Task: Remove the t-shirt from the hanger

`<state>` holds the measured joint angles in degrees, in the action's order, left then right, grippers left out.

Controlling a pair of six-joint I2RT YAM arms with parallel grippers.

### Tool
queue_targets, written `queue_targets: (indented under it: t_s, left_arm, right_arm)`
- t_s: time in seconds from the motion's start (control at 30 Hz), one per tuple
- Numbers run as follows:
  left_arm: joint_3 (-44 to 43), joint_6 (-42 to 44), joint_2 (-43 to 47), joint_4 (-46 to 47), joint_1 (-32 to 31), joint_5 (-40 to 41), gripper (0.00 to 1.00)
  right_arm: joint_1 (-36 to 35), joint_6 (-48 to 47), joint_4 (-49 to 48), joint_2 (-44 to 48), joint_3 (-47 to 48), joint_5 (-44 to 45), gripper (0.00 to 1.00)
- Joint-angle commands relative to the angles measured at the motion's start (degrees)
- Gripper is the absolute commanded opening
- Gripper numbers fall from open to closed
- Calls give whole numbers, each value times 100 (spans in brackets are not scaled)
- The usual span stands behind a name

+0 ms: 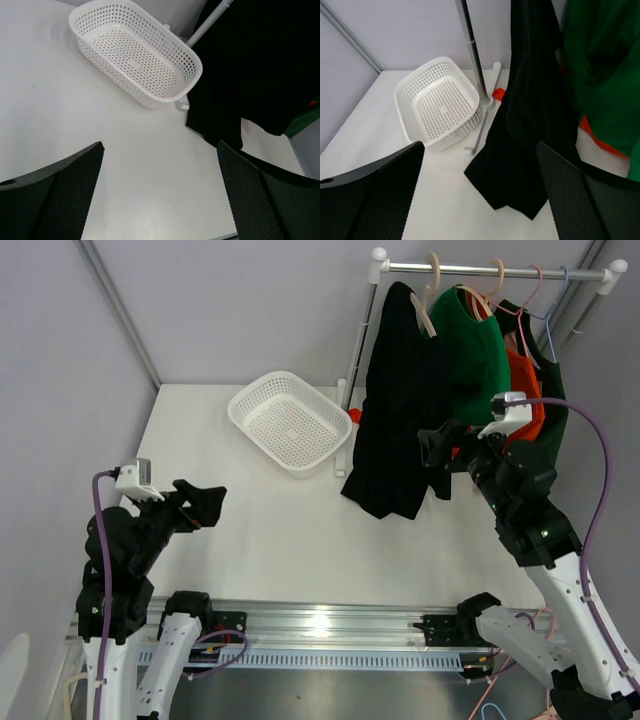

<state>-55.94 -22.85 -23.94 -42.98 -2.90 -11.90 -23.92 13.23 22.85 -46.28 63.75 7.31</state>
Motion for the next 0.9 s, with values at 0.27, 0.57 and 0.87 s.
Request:
queue_targets:
  t_s: [0.27,0.57,0.87]
  left_arm:
    - [-92,0,-444,782,-36,-726,99]
    - [-128,-97,-454,826,-36,-559,100]
    - [31,18,-181,853,-36,-251,99]
  right_arm:
    - [10,-962,-1001,-1488,1667,358,99]
    - [836,-1112,-1090,-3658,3635,-378,88]
    - [1065,-875,-361,-5679,5972,-968,86]
